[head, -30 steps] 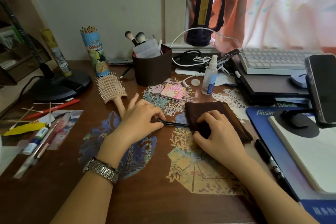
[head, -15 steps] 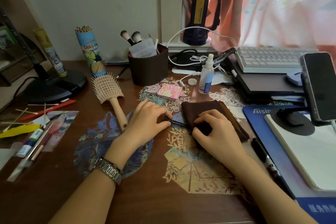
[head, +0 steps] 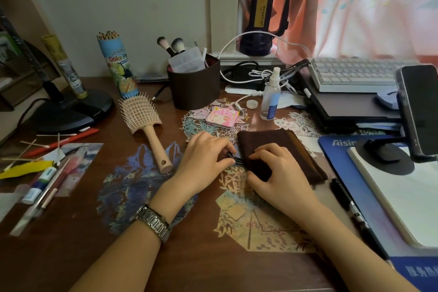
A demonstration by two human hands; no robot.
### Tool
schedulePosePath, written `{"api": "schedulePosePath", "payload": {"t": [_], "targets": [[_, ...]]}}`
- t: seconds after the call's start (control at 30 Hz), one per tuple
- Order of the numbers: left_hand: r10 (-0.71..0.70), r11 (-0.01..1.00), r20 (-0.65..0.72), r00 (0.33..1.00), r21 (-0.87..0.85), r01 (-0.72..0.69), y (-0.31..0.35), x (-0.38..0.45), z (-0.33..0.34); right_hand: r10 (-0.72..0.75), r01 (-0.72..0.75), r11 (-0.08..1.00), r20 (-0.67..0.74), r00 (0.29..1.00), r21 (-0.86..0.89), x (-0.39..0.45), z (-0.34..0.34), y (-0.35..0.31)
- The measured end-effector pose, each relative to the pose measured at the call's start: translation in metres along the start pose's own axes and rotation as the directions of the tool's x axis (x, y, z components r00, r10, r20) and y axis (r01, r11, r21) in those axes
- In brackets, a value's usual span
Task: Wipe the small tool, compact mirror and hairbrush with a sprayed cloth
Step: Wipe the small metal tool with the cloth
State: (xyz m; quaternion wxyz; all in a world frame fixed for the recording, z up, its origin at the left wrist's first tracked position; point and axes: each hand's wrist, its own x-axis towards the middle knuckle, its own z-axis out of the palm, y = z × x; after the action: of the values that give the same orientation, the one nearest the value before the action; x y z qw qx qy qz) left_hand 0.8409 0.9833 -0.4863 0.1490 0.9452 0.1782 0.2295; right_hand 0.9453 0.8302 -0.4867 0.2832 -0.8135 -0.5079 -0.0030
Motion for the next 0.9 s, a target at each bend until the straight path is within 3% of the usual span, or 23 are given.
{"api": "schedulePosePath", "payload": {"t": [0.6, 0.9], "targets": [[-0.038, 0.988, 0.111, 0.993, -0.144, 0.054, 0.000, 0.006, 0.002, -0.020, 0.020, 1.000, 0.012, 1.000, 0.020, -0.001, 0.000, 0.002], [-0.078, 0.995, 0.115, 0.990, -0.055, 0.085, -0.020, 0.002, -0.015, -0.007, 0.005, 0.999, 0.041, 0.999, 0.052, -0.001, -0.002, 0.007]]}}
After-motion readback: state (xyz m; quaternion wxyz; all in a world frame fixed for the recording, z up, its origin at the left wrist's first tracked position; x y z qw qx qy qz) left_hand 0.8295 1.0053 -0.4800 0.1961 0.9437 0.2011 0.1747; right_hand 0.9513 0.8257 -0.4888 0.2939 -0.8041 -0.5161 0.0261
